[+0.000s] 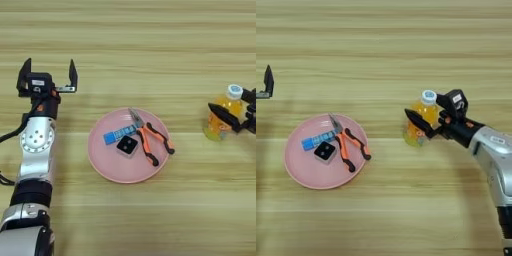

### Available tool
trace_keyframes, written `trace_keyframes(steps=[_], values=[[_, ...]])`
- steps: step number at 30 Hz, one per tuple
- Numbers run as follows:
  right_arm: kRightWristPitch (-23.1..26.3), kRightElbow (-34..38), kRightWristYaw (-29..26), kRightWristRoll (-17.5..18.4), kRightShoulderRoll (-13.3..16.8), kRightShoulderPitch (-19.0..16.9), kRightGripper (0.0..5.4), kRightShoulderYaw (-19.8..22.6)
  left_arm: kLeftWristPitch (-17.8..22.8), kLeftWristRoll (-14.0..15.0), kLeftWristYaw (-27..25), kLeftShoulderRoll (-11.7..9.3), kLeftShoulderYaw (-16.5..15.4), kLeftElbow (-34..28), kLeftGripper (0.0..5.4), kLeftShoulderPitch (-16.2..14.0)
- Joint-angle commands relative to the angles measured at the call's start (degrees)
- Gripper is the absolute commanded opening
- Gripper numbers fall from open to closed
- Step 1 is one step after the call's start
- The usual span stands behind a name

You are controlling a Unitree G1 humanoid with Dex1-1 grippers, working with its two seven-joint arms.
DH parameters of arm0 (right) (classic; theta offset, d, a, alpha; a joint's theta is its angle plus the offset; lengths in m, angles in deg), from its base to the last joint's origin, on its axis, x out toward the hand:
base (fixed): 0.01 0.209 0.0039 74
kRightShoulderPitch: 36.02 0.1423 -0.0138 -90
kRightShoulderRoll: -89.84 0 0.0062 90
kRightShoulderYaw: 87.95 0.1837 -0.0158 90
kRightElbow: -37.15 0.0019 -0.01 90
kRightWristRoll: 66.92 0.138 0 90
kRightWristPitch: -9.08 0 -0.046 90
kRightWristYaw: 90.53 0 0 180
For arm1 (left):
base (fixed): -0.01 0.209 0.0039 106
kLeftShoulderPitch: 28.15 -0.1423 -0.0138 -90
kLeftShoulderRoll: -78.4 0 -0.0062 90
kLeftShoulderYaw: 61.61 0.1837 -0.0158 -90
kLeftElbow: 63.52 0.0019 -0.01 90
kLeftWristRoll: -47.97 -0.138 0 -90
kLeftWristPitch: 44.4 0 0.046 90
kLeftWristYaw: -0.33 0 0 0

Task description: Move the objects on the table

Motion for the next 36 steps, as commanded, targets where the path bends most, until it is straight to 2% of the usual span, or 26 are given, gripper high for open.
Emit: trace_keyframes(steps=[1,7,21,30,33,36], values=[[-0.78,-0.56,-0.74,-1.02,-0.36,-0.36,4.2,-0.43,-0.34,-0.02,-0.15,-0.34,0.13,0.56,5.4,0.76],[-1.18,-1.0,-1.11,-1.66,-0.91,-0.15,3.54,-0.62,-0.34,-0.06,-0.1,-0.4,0.13,0.62,5.4,0.87],[-0.75,1.55,-0.85,-1.26,-0.98,2.7,3.53,-0.22,-0.25,-0.03,-0.76,-0.76,0.39,0.94,5.4,1.42],[0.86,2.78,-1.83,-0.99,-0.87,6.9,3.53,-1.29,-0.05,0.53,-3.64,-1.03,1.24,-0.49,5.4,1.26],[0.64,0.65,-2.4,-2.26,-1.21,9.96,3.53,-2.84,0.58,1.79,-5.97,-1.8,1.27,-2.7,5.4,1.34],[0.64,-0.29,-2.8,-2.87,-1.49,12.35,3.53,-3.77,2.58,4.25,-9.19,-2.66,0.9,-4.64,5.4,1.72]])
